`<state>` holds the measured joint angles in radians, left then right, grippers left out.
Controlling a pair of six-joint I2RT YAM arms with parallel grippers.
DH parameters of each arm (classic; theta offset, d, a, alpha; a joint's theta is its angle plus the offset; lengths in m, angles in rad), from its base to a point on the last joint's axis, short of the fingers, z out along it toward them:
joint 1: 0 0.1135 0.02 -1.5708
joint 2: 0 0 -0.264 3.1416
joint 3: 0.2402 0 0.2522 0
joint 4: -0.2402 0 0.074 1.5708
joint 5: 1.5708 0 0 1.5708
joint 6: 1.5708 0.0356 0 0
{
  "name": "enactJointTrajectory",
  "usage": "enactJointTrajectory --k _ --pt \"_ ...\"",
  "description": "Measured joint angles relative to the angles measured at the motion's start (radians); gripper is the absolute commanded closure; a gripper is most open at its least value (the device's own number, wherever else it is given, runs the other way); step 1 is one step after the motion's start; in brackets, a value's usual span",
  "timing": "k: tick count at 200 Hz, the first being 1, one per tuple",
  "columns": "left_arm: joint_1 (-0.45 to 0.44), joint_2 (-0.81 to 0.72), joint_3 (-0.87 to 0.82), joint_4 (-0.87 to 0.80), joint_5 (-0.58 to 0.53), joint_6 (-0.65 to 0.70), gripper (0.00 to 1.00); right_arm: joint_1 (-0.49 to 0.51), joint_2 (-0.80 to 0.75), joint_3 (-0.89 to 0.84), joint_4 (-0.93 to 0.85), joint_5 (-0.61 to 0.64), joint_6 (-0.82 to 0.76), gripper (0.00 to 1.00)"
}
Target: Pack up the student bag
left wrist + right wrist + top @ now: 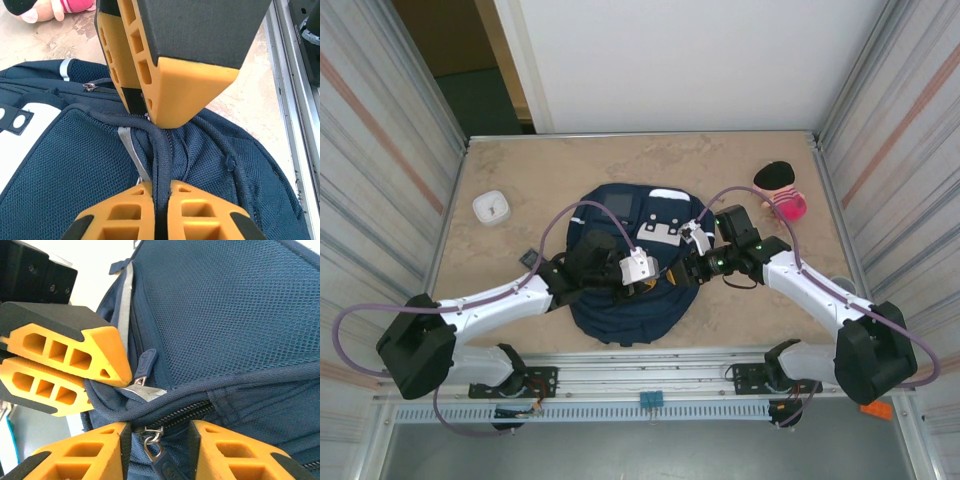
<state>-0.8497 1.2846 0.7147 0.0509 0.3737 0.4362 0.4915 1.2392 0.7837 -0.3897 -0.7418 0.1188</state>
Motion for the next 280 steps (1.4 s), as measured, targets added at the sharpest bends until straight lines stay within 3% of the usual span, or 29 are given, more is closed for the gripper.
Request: enactJointTrajectory --k 36,48,61,79,156,165,191,216,241,280 --pt "0.000 0.000 -0.003 0.004 -0.004 -0.007 0.92 0.000 0.003 0.000 0.000 -0.004 0.003 0.73" --pt "0.000 0.000 -0.003 0.005 -0.008 -0.008 0.92 0.000 0.003 0.000 0.000 -0.007 0.003 0.68" --pt "0.000 0.000 -0.003 0.006 -0.008 -0.009 0.92 0.000 -0.003 -0.001 0.000 0.003 0.002 0.51" --pt "0.000 0.000 -0.003 0.021 -0.010 -0.016 0.92 0.000 -0.024 -0.014 0.000 0.016 0.003 0.50" --pt "0.000 0.000 -0.003 0.037 -0.017 -0.024 0.91 0.000 -0.040 -0.024 -0.001 0.031 0.011 0.92" --pt "0.000 0.000 -0.003 0.038 -0.019 -0.028 0.83 0.000 -0.045 -0.024 -0.001 0.031 0.020 0.95" --pt "0.002 0.002 -0.001 0.058 -0.039 -0.050 0.48 0.002 -0.079 -0.024 -0.019 0.038 0.063 0.99" --pt "0.014 -0.012 0.000 0.056 -0.072 -0.079 0.29 -0.003 -0.097 -0.022 -0.056 0.062 0.083 1.00" --pt "0.029 -0.063 0.000 -0.001 -0.079 -0.068 0.22 -0.020 -0.087 -0.009 -0.096 0.063 0.083 1.00" --pt "0.032 -0.068 0.000 -0.087 -0.089 -0.041 0.25 -0.023 -0.076 0.014 -0.131 0.063 0.083 1.00"
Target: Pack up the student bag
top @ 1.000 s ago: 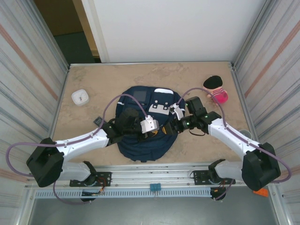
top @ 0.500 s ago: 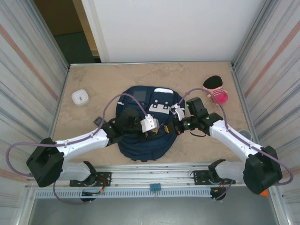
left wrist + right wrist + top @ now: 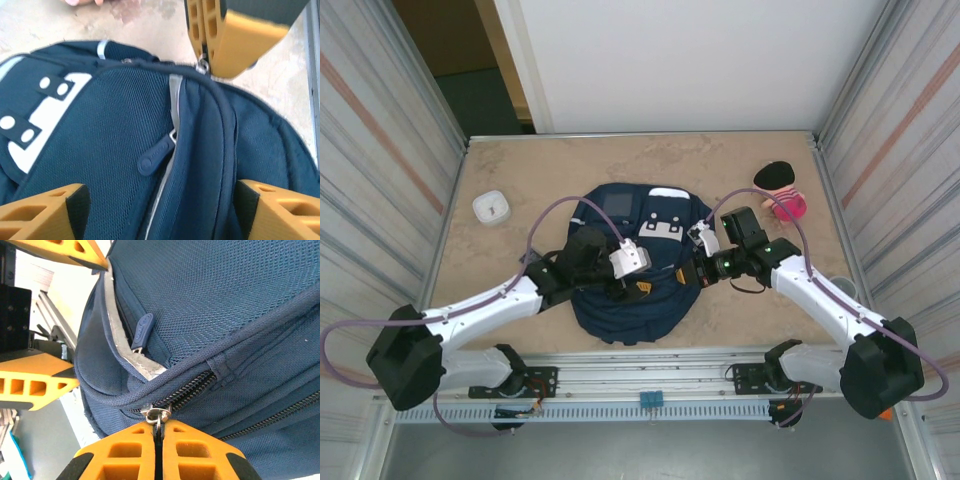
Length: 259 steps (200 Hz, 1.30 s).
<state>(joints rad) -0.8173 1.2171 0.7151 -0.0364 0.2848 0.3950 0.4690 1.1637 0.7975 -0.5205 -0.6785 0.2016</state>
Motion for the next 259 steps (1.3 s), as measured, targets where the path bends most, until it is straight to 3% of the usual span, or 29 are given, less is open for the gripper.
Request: enactJointTrajectory --k 11,16,30,43,59,132,173,195,228,259 --pt "0.000 0.007 0.000 -0.020 -0.013 0.005 0.30 0.000 0.001 0.005 -0.006 0.001 0.000 1.00" --pt "0.000 0.009 0.000 -0.028 -0.021 0.009 0.36 0.000 0.002 0.007 -0.008 0.001 0.000 1.00" --pt "0.000 0.010 0.000 -0.040 -0.032 0.015 0.71 -0.006 0.008 0.018 -0.021 0.000 -0.003 1.00" --pt "-0.005 0.010 0.000 -0.037 -0.019 0.016 0.90 -0.013 0.019 0.032 -0.032 0.001 -0.004 1.00" --pt "-0.020 0.010 0.000 -0.032 -0.018 0.011 0.99 -0.012 0.031 0.051 -0.039 0.005 -0.003 1.00" --pt "-0.075 0.056 0.024 0.017 -0.123 -0.123 1.00 0.131 0.008 0.056 -0.018 0.085 0.134 1.00" --pt "-0.085 0.084 0.026 0.034 -0.111 -0.142 1.00 0.199 0.000 -0.008 0.125 0.134 0.310 1.00" --pt "-0.089 0.097 0.025 0.034 -0.113 -0.138 1.00 0.221 0.028 -0.009 0.149 0.159 0.389 0.78" --pt "-0.091 0.097 0.022 0.089 -0.110 -0.113 1.00 0.197 -0.005 -0.019 0.194 0.141 0.481 0.57" --pt "-0.085 0.087 -0.007 0.136 -0.090 -0.060 1.00 0.055 -0.123 -0.094 0.227 0.116 0.567 0.50"
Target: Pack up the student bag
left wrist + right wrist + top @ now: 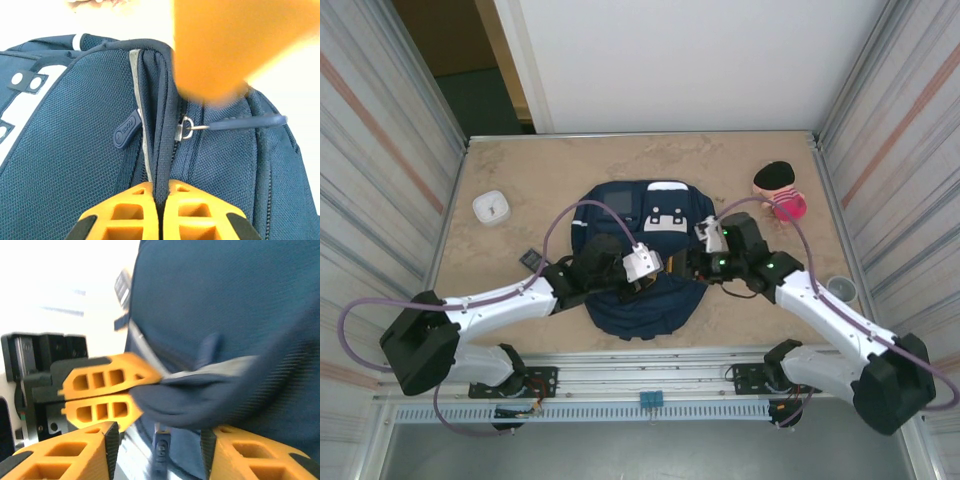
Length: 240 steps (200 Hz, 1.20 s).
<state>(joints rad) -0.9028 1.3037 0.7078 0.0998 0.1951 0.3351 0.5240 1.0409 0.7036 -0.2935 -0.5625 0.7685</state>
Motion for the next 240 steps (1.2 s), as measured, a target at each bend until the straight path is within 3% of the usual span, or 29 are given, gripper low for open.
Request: enactJointTrajectory --k 21,60,82,98,109,130,147,163,199,240 --pt "0.000 -0.003 -0.013 0.013 0.018 0.035 1.00 -0.061 -0.014 -0.015 0.012 -0.014 0.045 0.49" --pt "0.013 -0.005 -0.019 0.026 0.056 0.072 1.00 -0.067 0.031 -0.015 0.060 -0.042 0.096 0.52" --pt "0.014 -0.012 -0.030 0.029 0.071 0.091 1.00 -0.067 0.075 -0.015 0.088 -0.053 0.120 0.64" --pt "0.016 -0.015 -0.031 0.029 0.072 0.099 0.99 -0.067 0.100 -0.014 0.099 -0.056 0.139 0.79" --pt "0.018 -0.017 -0.031 0.025 0.073 0.098 0.92 -0.067 0.110 -0.014 0.106 -0.060 0.150 0.87" --pt "0.017 -0.025 -0.029 0.008 0.070 0.067 0.62 -0.065 0.111 -0.014 0.124 -0.059 0.176 0.97" --pt "0.005 -0.056 -0.019 -0.022 0.066 -0.023 0.48 -0.065 0.111 -0.016 0.131 -0.047 0.189 0.99" --pt "-0.037 -0.104 -0.004 -0.051 0.035 -0.134 0.42 -0.063 0.111 -0.016 0.136 -0.036 0.191 1.00" --pt "-0.143 -0.182 0.027 -0.101 -0.101 -0.482 0.40 -0.048 0.093 -0.023 0.135 -0.005 0.192 1.00" --pt "-0.212 -0.135 0.081 -0.226 -0.240 -0.881 0.40 -0.025 0.072 -0.035 0.136 0.040 0.193 1.00"
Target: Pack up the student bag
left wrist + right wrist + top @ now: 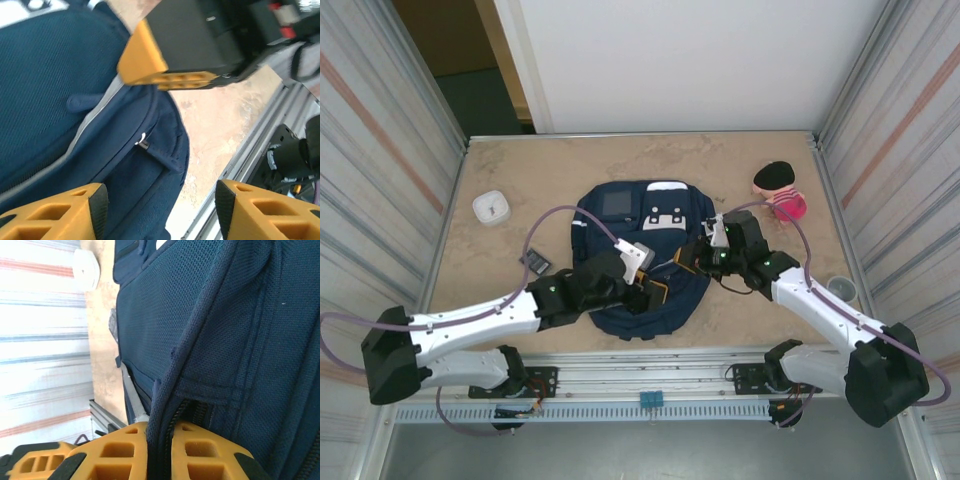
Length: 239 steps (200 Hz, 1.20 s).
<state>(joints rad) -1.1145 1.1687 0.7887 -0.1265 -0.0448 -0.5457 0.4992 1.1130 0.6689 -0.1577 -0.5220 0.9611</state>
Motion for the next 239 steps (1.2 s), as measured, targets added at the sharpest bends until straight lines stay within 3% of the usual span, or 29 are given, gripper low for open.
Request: enactJointTrajectory --k 45,73,113,153,197,239 --pt "-0.055 0.103 0.079 -0.072 -0.035 -0.240 0.41 0.013 -0.001 -0.005 0.003 0.012 0.000 1.00" --pt "-0.064 0.144 0.105 -0.081 -0.045 -0.326 0.41 0.025 -0.002 -0.005 0.006 0.026 0.000 1.00" --pt "-0.066 0.198 0.132 -0.086 -0.086 -0.400 0.51 0.033 -0.012 -0.005 0.008 0.034 0.001 1.00" --pt "-0.063 0.244 0.154 -0.085 -0.108 -0.462 0.67 0.040 -0.016 -0.006 0.008 0.041 0.005 1.00" --pt "-0.044 0.262 0.154 -0.090 -0.121 -0.490 1.00 0.017 -0.022 -0.006 0.000 0.030 0.000 1.00" --pt "-0.022 0.148 0.070 -0.129 -0.172 -0.488 1.00 -0.148 -0.021 -0.006 -0.046 -0.094 -0.064 1.00"
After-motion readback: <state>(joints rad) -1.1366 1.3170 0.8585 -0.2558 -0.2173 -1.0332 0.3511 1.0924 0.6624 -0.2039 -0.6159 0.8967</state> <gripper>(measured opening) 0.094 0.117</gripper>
